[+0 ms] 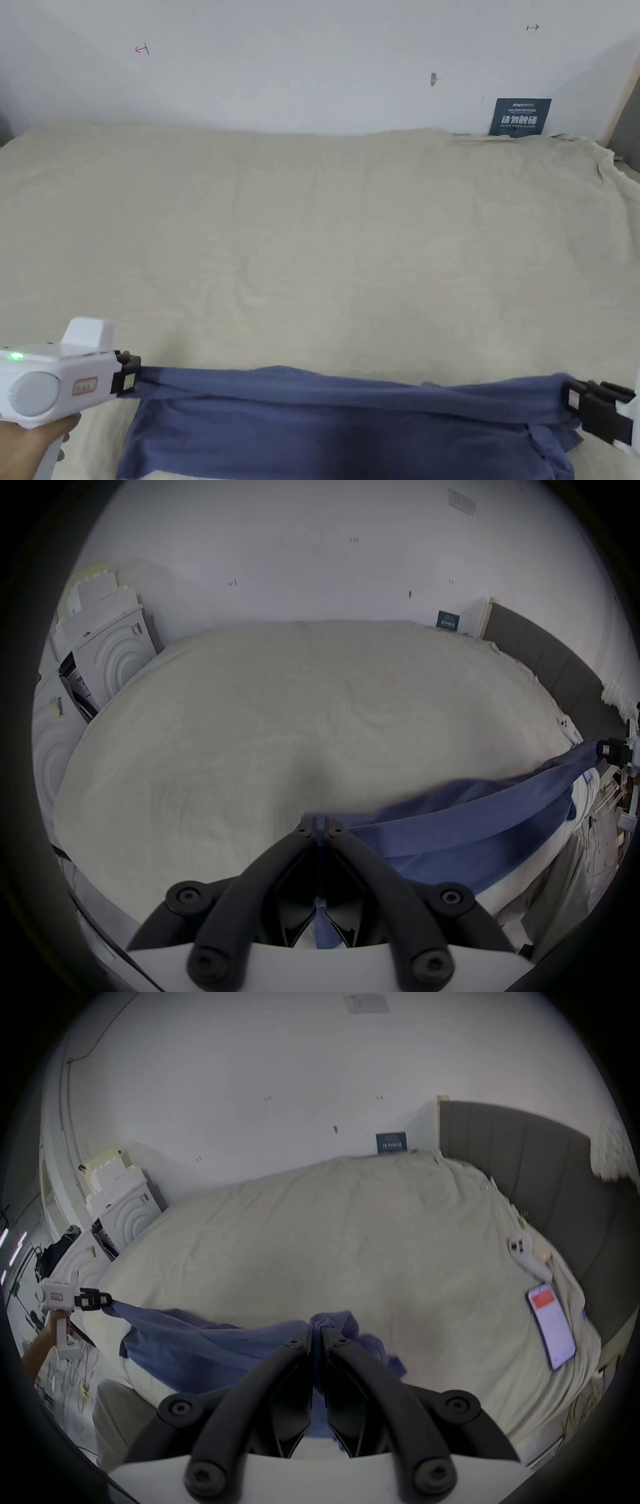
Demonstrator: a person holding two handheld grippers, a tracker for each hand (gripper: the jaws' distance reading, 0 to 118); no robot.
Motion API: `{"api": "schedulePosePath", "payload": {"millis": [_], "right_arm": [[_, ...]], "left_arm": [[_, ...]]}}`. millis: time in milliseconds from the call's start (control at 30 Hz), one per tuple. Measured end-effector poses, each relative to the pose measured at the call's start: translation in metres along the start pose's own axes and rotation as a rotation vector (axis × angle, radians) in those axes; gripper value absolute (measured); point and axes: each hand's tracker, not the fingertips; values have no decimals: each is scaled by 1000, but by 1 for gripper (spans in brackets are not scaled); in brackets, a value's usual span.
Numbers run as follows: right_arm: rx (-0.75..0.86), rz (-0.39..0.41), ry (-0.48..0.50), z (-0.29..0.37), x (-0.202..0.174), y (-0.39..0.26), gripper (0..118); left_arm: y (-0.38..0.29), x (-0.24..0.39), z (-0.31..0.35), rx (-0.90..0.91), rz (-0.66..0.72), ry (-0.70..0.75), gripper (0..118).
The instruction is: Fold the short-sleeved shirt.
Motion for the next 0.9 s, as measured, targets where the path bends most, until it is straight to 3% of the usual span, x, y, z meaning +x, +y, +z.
{"api": "schedulePosePath", "payload": {"millis": [333, 600, 700, 767, 800, 833, 867, 900], "right_arm": [[-113, -87, -74, -32, 7, -72, 4], [-161, -53, -157, -54, 4, -91, 4], [-160, -82, -141, -43, 0, -82, 5], [-125, -45, -168, -32, -8, -72, 20], [-112, -24, -177, -28, -11, -67, 40], [-92, -15, -177, -22, -13, -61, 75], [-67, -6, -176, -16, -17, -55, 93], [-31, -4, -169, -10, -20, -49, 101]], "left_arm": [[-71, 6, -40, -71, 2, 55, 0], [-90, 9, -50, -96, 18, 73, 0], [-80, 11, -43, -108, 42, 62, 6], [-75, 9, -36, -79, 65, 48, 32], [-71, 8, -33, -67, 75, 45, 51], [-66, 8, -29, -59, 88, 48, 73], [-61, 8, -25, -48, 98, 47, 84], [-56, 10, -19, -38, 101, 41, 94]]}}
